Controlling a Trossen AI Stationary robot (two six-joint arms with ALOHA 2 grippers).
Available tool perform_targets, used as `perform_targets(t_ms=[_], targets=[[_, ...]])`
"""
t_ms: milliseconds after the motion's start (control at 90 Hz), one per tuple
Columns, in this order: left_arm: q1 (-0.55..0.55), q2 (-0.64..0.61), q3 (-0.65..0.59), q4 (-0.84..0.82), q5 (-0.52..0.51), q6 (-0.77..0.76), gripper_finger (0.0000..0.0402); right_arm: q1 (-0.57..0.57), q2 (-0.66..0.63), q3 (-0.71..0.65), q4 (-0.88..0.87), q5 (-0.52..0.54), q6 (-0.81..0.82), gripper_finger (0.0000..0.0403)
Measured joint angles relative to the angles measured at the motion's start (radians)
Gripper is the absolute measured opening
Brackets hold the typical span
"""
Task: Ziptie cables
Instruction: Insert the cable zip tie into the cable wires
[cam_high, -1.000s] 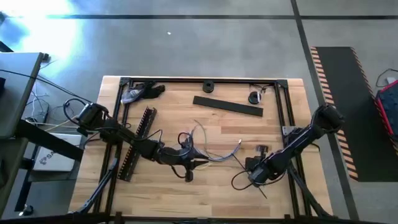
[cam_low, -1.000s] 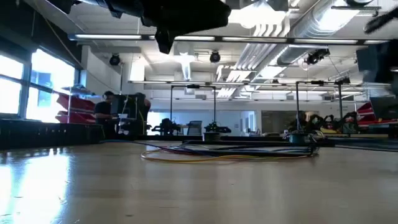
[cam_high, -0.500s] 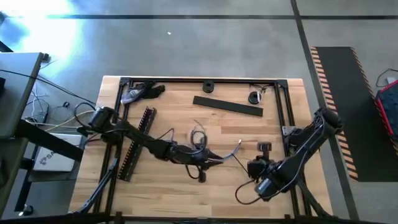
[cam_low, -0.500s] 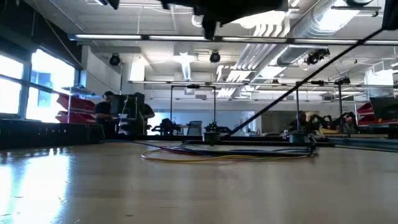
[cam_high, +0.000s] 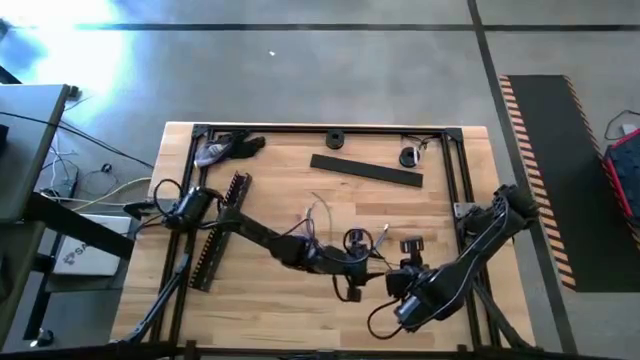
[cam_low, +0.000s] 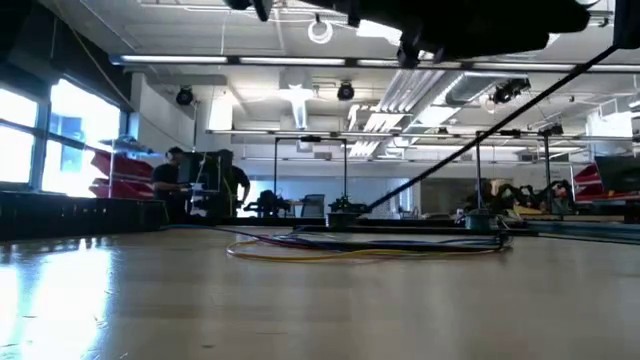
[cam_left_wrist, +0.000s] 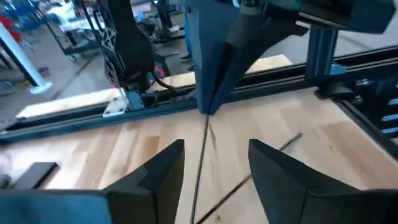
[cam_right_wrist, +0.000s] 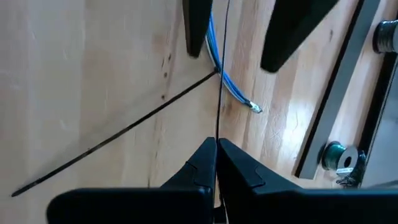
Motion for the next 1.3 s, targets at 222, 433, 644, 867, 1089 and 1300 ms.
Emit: perform_targets(t_ms=[222, 433, 644, 867, 1089, 1300], targets=[[0.01, 0.024, 0.012, -0.009, 0.004, 0.01, 0.0133, -0.008, -0.003, 0.0, 0.021, 0.0, -0.018, 0.0], [0.027, 0.024, 0.013, -0.024, 0.018, -0.004, 0.0089, -0.02, -0.003, 0.0, 0.044, 0.002, -0.041, 0.0], [0.037, 0.036, 0.013, -0.031, 0.034, -0.005, 0.007, -0.026, -0.003, 0.0, 0.061, 0.006, -0.051, 0.0], [0.034, 0.034, 0.013, -0.046, 0.032, 0.005, 0.0006, -0.026, -0.003, 0.0, 0.072, 0.01, -0.049, 0.0], [-0.002, 0.034, 0.013, -0.077, -0.056, 0.104, 0.0, -0.018, -0.003, 0.0, 0.091, 0.003, -0.034, 0.0017], [-0.021, 0.034, 0.013, -0.099, -0.075, 0.147, 0.0, 0.049, -0.029, 0.0, 0.111, -0.041, 0.029, 0.0118]])
